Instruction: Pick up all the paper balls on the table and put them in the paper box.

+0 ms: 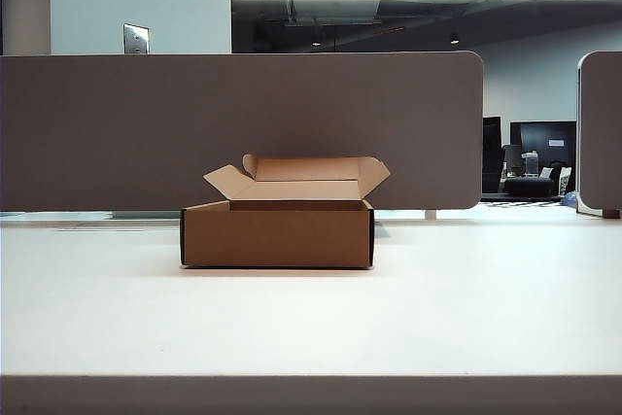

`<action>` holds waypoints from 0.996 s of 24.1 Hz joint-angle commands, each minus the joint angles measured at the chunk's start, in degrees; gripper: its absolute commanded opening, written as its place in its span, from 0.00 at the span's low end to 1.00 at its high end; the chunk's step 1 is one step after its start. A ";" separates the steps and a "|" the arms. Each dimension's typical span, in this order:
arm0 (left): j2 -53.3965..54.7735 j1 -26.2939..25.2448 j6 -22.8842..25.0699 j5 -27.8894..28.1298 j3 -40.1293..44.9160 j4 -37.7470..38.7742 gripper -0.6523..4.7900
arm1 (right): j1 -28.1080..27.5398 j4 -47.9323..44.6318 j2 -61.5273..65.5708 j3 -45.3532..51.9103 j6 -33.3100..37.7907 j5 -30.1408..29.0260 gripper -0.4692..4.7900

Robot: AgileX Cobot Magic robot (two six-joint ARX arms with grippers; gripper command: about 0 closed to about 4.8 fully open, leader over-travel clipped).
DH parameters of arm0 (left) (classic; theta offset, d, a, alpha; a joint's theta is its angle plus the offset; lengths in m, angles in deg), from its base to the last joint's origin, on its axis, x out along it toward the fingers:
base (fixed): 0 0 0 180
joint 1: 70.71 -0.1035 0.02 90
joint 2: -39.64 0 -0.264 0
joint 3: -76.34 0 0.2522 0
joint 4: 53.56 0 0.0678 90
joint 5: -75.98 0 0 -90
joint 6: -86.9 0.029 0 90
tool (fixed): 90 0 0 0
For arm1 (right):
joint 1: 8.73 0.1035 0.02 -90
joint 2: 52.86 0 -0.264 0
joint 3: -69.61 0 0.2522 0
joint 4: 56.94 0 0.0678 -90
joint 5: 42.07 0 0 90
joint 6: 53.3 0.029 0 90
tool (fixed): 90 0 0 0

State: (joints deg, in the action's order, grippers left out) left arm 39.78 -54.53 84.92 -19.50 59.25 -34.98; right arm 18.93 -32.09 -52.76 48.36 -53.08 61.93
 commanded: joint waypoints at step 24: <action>0.02 -0.44 3.56 15.08 2.97 -2.67 0.11 | -0.02 -8.00 -0.09 7.39 0.13 -6.16 0.09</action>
State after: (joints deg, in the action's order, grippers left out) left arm 39.76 -54.94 88.42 -4.74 62.44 -37.30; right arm 18.91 -39.21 -52.78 55.45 -53.10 55.07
